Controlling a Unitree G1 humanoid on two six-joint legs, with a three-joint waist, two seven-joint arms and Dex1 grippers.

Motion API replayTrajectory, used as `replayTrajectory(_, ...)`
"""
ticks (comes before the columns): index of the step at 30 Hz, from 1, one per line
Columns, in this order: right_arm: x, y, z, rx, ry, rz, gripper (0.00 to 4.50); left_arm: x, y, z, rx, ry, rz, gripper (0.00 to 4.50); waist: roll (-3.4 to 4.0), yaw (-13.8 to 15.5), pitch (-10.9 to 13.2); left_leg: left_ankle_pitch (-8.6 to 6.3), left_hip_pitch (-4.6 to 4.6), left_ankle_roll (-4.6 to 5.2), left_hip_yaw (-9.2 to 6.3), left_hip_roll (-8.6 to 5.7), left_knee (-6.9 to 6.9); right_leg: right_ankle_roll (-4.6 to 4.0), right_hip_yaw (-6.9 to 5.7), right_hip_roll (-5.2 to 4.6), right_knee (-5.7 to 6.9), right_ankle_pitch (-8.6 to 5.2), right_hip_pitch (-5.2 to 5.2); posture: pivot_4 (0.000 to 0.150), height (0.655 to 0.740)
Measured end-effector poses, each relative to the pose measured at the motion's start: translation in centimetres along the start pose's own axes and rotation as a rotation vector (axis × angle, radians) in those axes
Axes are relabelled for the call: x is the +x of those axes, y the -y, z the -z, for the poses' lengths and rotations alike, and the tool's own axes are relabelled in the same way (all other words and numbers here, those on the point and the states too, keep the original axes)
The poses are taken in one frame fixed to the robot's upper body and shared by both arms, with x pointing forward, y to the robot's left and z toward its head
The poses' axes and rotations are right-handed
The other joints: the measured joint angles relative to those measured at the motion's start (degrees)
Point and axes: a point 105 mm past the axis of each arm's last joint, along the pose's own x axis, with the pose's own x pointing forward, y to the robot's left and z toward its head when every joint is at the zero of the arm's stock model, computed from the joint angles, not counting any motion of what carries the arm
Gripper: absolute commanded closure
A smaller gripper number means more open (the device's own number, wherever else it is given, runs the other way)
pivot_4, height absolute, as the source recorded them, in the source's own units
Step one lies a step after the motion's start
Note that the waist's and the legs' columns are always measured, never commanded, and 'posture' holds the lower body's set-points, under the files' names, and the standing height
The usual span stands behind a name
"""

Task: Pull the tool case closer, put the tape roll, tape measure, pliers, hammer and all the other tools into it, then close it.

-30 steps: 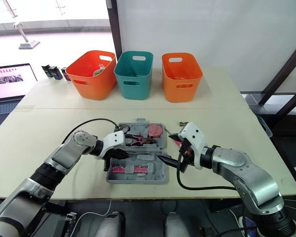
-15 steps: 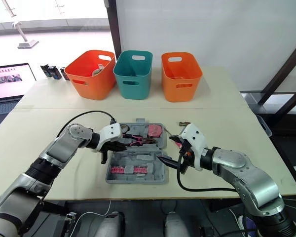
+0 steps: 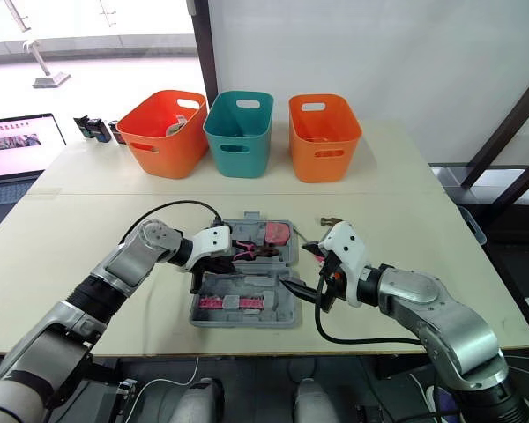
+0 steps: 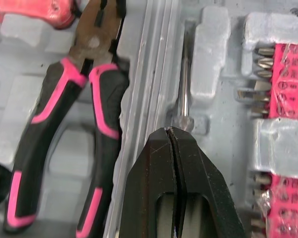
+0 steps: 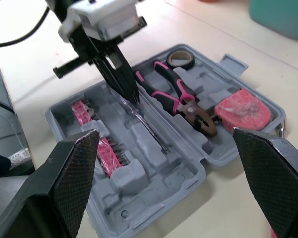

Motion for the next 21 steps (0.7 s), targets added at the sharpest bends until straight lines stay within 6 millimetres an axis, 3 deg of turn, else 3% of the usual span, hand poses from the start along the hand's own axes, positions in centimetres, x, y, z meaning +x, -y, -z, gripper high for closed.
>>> replayTrajectory(10, -0.1, 0.0, 0.3, 0.010, -0.007, 0.012, 0.00, 1.5, 0.3, -0.9, 0.002, 0.016, 0.007, 4.46, 0.03, 0.27, -0.02, 0.00, 0.00, 0.00, -0.02, -0.04, 0.06, 0.01, 0.00, -0.03, -0.01, 0.00, 0.08, 0.150, 0.7400)
replayTrajectory(21, -0.1, 0.0, 0.4, 0.012, -0.009, 0.011, 0.00, 1.4, 0.4, -0.6, 0.001, 0.020, -0.016, 4.46, 0.04, 0.08, -0.02, 0.00, 0.04, 0.00, -0.05, -0.04, 0.05, 0.01, 0.00, -0.01, 0.01, 0.00, 0.09, 0.150, 0.7400)
